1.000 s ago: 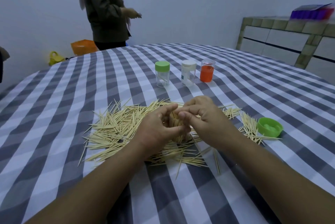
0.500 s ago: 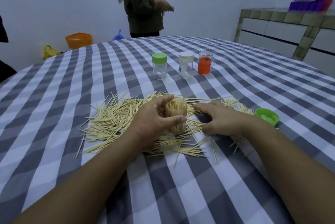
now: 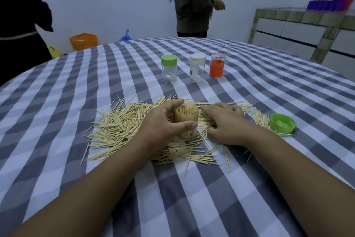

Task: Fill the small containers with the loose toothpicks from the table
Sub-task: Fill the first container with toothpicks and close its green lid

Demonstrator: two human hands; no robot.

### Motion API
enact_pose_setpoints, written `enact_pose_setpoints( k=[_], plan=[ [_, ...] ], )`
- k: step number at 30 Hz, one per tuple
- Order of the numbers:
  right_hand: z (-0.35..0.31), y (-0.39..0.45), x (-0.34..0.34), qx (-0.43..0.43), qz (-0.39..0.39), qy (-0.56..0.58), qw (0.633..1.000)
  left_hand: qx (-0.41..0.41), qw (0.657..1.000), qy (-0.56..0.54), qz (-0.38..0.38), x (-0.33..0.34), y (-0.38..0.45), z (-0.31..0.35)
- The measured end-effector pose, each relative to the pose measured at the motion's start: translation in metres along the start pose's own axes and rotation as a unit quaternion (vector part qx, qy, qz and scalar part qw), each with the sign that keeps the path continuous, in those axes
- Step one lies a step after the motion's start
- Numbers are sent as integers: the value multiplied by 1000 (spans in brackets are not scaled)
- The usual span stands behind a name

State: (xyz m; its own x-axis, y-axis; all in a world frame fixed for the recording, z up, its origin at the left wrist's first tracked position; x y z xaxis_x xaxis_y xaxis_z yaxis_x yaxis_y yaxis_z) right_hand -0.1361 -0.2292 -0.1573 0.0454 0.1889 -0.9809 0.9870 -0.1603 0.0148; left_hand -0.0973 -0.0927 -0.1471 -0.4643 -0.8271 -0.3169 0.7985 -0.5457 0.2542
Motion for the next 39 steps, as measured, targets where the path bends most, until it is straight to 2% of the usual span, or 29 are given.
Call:
enact_pose_setpoints(
  k=[7,12,16,19,23,28,30,34,37,39],
  plan=[
    [-5,5,1,-6,14,-97,995,0,1000,3,-1,0,0,1],
    [-7,3,-9,-5,74,-190,979,7,1000,10,-1,0,0,3],
    [-7,-2,-22,11,91,-201,975,5,1000,18,1,-1,-1,3],
    [-2,-4,-31,33,97,-137,985,0,1000,23,3,-2,-1,2],
    [7,-7,-37,58,76,81,992,1,1000,25,5,-2,0,1],
    [8,-9,-37,75,58,348,933,7,999,30,8,-2,0,3],
    [7,-10,-38,73,56,351,932,6,1000,26,8,-2,-1,3],
    [5,-12,-41,69,75,189,977,7,1000,26,7,-1,-1,4],
    [5,-13,-44,73,93,235,965,6,1000,26,8,-1,-1,3],
    [7,-13,-46,77,103,327,936,6,1000,24,7,-1,-1,3]
  ],
)
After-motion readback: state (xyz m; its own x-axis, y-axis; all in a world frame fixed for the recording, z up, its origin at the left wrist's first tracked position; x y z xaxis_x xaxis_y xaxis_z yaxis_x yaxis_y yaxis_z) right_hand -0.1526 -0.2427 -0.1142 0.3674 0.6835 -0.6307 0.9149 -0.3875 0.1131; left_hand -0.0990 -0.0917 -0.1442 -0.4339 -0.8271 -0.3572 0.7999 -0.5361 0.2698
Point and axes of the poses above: each hand's wrist, its own y-axis towards the middle knuckle, its own x-axis out of the palm, z = x × y, the point moved 10 cm from there along y, towards the middle knuckle, and after that the axes turned 5 degrees about x, right-handed, at the moved point
